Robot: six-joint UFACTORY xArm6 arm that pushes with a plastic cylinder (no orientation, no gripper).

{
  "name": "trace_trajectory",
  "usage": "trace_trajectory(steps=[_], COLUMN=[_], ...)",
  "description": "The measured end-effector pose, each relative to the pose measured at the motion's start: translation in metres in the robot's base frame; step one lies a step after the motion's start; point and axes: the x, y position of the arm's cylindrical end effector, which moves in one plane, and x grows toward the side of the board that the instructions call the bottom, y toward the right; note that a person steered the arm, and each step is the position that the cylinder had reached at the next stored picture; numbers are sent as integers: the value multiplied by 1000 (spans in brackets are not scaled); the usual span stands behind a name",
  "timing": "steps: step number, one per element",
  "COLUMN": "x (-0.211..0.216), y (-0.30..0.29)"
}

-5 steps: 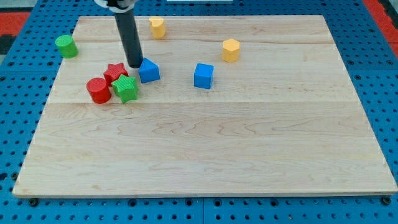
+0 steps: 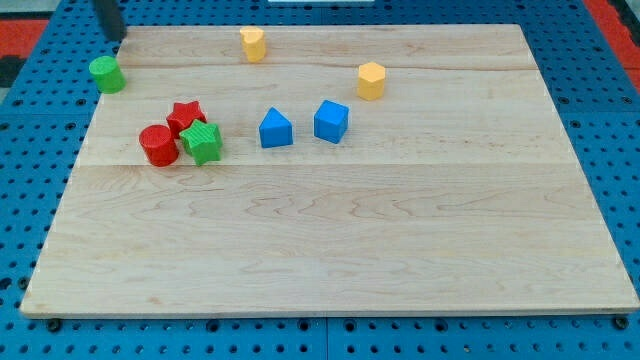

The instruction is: Place the green circle above the red star

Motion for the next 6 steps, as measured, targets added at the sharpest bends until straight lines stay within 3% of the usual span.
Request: trace_trajectory(steps=[1, 2, 5, 6], x=[9, 95, 123, 102], y=[-1, 0, 2, 83])
